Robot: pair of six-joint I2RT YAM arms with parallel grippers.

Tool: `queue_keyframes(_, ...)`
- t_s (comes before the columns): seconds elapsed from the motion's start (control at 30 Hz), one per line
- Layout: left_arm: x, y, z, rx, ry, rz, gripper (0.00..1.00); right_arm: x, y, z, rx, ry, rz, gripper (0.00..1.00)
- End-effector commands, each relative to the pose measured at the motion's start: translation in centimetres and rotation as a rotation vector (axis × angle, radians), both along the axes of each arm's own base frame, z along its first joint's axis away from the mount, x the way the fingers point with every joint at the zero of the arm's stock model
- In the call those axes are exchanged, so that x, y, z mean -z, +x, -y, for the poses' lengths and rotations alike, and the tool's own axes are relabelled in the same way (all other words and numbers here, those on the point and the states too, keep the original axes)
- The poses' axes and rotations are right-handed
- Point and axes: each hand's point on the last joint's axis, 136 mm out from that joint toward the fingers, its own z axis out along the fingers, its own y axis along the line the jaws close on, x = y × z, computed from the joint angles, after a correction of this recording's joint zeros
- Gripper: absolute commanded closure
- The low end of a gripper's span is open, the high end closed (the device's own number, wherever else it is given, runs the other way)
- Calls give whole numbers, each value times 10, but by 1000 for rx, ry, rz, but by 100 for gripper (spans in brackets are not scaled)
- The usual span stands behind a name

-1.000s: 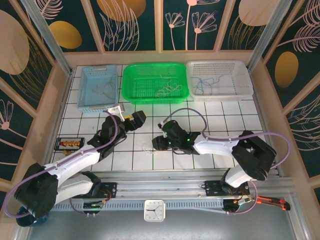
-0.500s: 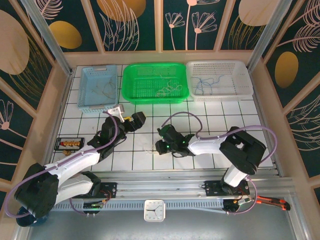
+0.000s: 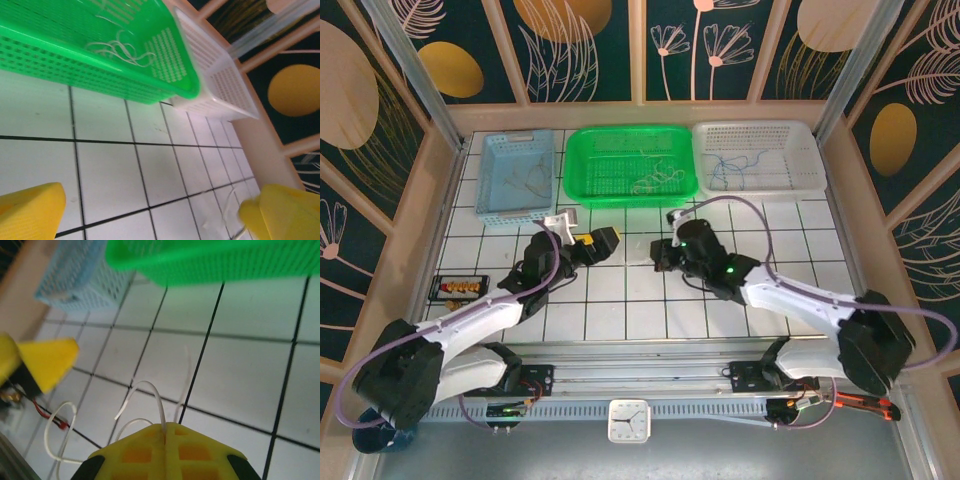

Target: Untangle the cables

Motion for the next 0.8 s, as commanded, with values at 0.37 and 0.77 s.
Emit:
queue_keyframes(0.37, -59, -13, 31, 182, -290, 97, 25, -46, 19, 28, 129, 96, 75, 100)
queue_keyframes(0.77, -46, 4, 16, 45, -274, 73, 9, -81, -11, 13, -106, 169, 235, 100)
